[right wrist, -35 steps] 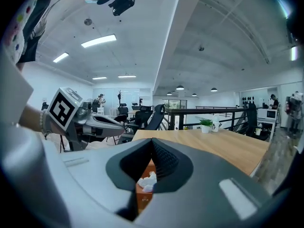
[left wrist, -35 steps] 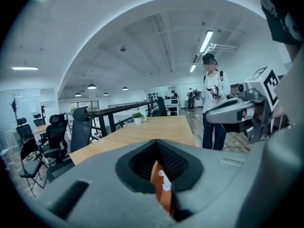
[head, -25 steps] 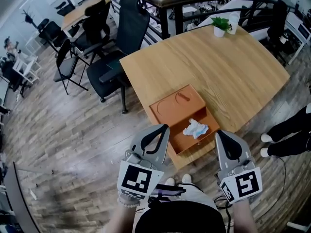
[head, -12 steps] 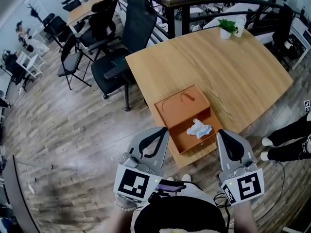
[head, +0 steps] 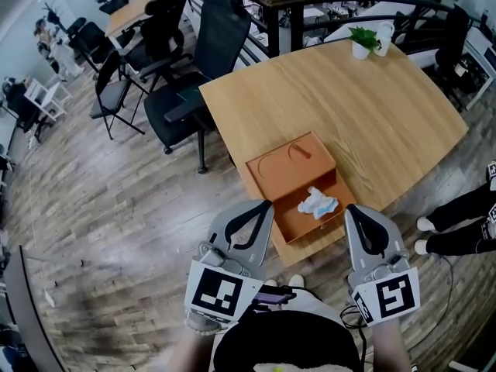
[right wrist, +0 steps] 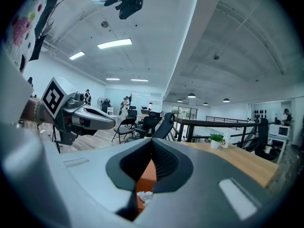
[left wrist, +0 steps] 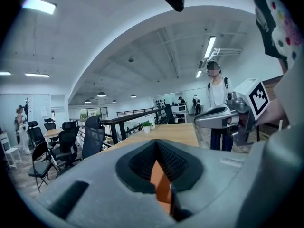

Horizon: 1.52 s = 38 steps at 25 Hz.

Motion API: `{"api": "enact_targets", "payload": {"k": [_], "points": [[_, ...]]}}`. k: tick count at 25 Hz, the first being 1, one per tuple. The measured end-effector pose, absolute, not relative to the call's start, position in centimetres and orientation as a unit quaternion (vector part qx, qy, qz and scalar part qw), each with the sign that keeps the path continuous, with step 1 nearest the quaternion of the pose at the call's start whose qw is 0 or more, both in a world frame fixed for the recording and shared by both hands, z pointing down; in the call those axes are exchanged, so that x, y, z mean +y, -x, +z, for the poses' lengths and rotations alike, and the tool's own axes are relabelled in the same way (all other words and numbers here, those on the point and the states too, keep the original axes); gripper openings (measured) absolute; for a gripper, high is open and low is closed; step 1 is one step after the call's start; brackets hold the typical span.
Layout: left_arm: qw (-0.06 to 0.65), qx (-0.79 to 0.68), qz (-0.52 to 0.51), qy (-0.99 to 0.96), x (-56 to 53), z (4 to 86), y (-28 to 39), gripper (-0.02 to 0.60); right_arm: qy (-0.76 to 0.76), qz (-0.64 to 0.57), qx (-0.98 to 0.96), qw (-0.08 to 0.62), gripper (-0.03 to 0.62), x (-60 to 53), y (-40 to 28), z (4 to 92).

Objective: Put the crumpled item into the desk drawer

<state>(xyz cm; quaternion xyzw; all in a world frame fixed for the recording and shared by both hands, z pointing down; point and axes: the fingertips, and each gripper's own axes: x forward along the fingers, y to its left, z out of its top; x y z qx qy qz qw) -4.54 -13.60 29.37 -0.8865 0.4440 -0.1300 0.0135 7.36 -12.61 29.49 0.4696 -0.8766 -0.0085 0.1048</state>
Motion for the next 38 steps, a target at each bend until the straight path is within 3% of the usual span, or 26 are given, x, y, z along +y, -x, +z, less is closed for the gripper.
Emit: {"api": "enact_targets", "payload": {"k": [38], "points": [[0.012,0.427,-0.131,0.894,-13.09,29.48,3.6,0.0,-0.469,-0.017,-0.874,0.126,0.003,-12.26,-7.24,29.93]]}}
